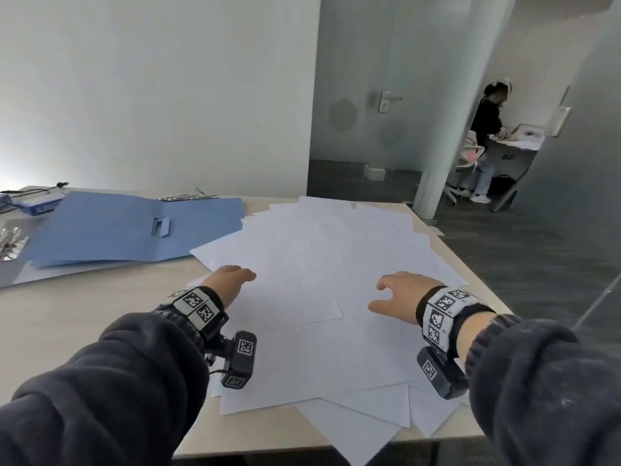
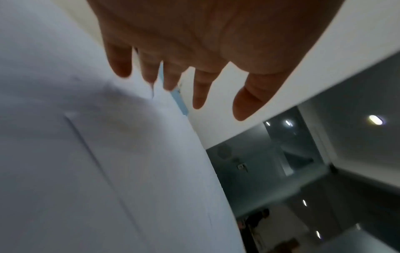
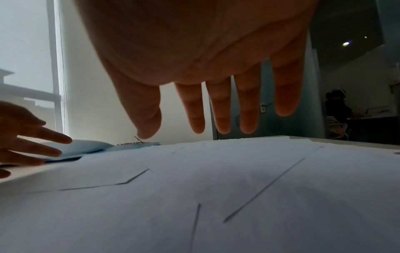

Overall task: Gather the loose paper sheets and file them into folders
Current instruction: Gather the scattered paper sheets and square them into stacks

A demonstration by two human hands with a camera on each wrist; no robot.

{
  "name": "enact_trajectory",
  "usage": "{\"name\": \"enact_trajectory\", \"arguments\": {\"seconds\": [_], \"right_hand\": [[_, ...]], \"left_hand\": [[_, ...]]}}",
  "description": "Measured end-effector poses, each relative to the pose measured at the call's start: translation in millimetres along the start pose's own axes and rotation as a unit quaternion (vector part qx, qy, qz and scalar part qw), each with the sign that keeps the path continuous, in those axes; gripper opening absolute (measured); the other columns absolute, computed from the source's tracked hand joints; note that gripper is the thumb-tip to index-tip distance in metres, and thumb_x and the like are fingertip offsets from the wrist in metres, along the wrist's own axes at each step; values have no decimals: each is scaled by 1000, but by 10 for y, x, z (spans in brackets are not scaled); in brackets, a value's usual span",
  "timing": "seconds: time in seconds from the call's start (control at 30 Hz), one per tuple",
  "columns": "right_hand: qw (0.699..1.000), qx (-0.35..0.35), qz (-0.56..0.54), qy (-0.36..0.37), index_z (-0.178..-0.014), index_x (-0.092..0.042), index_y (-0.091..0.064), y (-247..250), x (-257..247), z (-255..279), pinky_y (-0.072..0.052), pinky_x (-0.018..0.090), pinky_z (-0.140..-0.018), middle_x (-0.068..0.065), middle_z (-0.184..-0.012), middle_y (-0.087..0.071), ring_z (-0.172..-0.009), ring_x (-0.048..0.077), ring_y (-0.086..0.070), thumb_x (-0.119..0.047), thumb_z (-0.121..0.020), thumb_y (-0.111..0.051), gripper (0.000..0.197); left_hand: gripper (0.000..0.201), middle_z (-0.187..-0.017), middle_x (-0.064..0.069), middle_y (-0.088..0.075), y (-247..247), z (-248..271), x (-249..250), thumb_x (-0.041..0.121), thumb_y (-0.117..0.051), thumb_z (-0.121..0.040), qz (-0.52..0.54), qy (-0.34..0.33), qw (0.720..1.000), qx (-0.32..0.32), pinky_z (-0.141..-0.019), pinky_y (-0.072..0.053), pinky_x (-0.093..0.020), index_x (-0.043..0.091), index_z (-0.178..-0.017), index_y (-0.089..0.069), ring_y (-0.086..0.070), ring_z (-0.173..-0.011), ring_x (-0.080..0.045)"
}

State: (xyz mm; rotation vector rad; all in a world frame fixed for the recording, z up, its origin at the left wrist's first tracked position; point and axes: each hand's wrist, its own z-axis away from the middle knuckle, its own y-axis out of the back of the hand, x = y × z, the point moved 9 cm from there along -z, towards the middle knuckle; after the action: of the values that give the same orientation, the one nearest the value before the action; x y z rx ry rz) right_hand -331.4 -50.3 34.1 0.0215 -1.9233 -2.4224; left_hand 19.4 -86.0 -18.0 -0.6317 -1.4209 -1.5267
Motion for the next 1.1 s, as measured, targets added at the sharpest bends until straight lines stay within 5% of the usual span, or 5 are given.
{"name": "enact_trajectory", "arguments": {"seconds": [0.33, 0.5, 0.67, 0.9, 1.1], "right_hand": [[993, -106, 32, -33, -159, -39, -1, -238, 0, -774, -30, 47, -117, 0, -169, -3, -150, 30, -27, -84, -65, -63, 121], [989, -137, 63, 5, -157, -42, -6, -342, -43, -925, -39, 46, -111, 2, -158, -36, -139, 28, -45, -86, -58, -62, 122], [988, -135, 75, 19, -156, -43, -7, -350, -39, -952, -42, 41, -108, 3, -156, -40, -136, 27, -48, -81, -67, -62, 111], [992, -107, 64, 36, -156, -42, -10, -337, -44, -999, -45, 34, -100, -1, -150, -47, -129, 24, -53, -82, -67, -60, 110], [998, -52, 15, 27, -149, -39, -31, -212, 79, -1031, -50, 33, -94, -5, -130, -63, -112, 22, -62, -71, -78, -62, 84]], "left_hand": [[76, -138, -14, -47, 15, -312, -349, 22, -84, -76, -12, 71, 996, 44, -89, -42, -33, 21, -142, -48, -52, -107, -27], [73, -134, -10, -50, 64, -332, -373, 12, -82, -78, 54, 64, 995, 59, -102, -43, -38, 20, -142, -47, -53, -114, -27], [65, -123, -4, -57, 89, -303, -419, 7, -79, -76, 130, 61, 987, 73, -99, -48, -43, 25, -133, -52, -61, -104, -26], [78, -94, 2, -64, 150, -167, -363, 10, -81, -76, 75, 59, 993, 68, -73, -51, -32, 27, -142, -42, -65, -81, -17], [32, -87, 2, -73, 219, -100, -376, 15, -76, -82, 32, 71, 996, 47, -72, -55, -29, 20, -112, -66, -70, -78, -18]]}}
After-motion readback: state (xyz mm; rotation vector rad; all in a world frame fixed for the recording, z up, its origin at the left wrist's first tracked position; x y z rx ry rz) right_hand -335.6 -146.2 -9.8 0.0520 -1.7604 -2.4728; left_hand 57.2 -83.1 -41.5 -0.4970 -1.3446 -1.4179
